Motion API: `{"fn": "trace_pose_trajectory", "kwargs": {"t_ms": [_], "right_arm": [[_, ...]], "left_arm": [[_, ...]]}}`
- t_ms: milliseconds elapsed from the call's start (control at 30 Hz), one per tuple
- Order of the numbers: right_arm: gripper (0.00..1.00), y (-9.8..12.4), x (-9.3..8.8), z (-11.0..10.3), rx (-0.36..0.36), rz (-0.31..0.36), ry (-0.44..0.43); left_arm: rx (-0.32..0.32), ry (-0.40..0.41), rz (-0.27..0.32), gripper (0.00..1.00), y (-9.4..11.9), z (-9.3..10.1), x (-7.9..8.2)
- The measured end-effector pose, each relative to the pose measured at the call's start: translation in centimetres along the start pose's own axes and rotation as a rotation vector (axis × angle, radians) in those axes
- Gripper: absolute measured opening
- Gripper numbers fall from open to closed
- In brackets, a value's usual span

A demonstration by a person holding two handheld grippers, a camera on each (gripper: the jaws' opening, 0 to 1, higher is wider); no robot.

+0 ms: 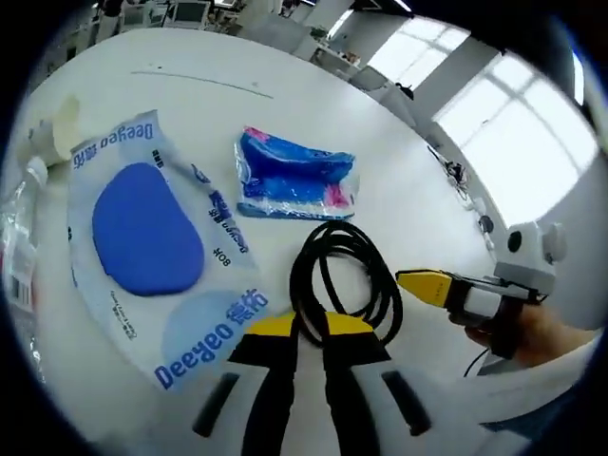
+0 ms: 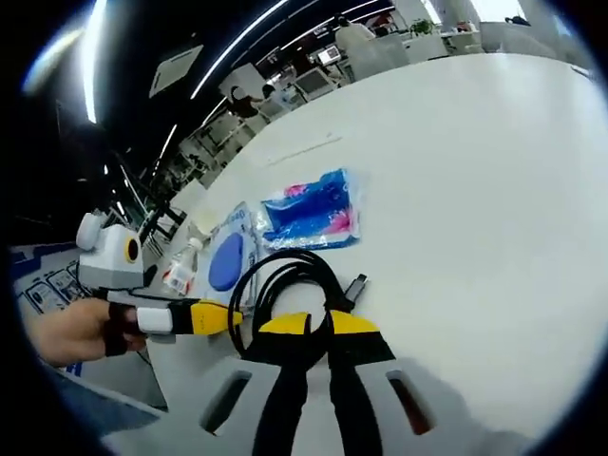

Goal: Arrange the tabletop items into an orderly group along one side of the table until the central work area is clear of visible clutter.

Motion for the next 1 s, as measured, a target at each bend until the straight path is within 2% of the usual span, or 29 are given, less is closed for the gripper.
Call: {"fn": "trace_pose_trajectory", "kwargs": {"t_ms": [133, 267, 367, 467, 500, 567, 633, 700, 800, 867, 1000], "right_arm": [[0.16, 0.4, 0.3, 0.4, -0.002, 0.021, -0.017], [0.32, 0.9, 0.5, 0.6, -0.007, 0.039, -0.011], [0.45, 1.1, 0.8, 0.7, -0.005, 0.056, -0.004], [0.58, 1.3, 1.0, 0.7, 0.000, 0.073, 0.008], [0.61, 1.4, 1.0, 0.6, 0.005, 0.076, 0.013], [0.66, 1.6, 0.9, 0.4, 0.013, 0.076, 0.021], [0.67, 1.7, 0.8, 0.3, 0.023, 0.075, 0.025], [0.68, 1.8, 0.5, 0.1, 0.030, 0.069, 0.030], [0.70, 2.0, 0.2, 0.1, 0.029, 0.061, 0.037], [0.70, 2.1, 0.2, 0.2, 0.028, 0.059, 0.029], [0.70, 2.2, 0.2, 0.3, 0.025, 0.059, 0.020]], "left_arm": [[0.022, -0.088, -0.021, 0.18, 0.7, 0.3, -0.2], [0.069, -0.201, -0.004, 0.29, 1.6, 0.2, -0.1], [0.076, -0.241, 0.027, 0.47, 2.0, 0.4, 0.2], [0.098, -0.269, 0.064, 0.70, 2.4, 0.5, 0.8], [0.101, -0.277, 0.084, 0.75, 2.6, 0.6, 1.1], [0.084, -0.274, 0.109, 0.77, 3.1, 0.9, 1.5], [0.084, -0.291, 0.138, 0.79, 3.5, 1.2, 1.9], [0.092, -0.326, 0.174, 0.84, 3.8, 1.2, 2.3], [0.099, -0.292, 0.243, 1.00, 4.1, 0.8, 2.8], [0.092, -0.252, 0.220, 0.99, 4.3, 0.4, 2.3], [0.100, -0.255, 0.224, 1.00, 4.6, 0.3, 2.2]]}}
Point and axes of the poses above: the point that each gripper's makers call its tool centre point, and the gripper's own axes: y roughly backward along the fingers, z roughly to its right, x roughly out of its top, the point moved 3 cm from there along y, roughly backward along the fingers, and after that the axes turned 8 degrees about -x, right-handed, at the moved point
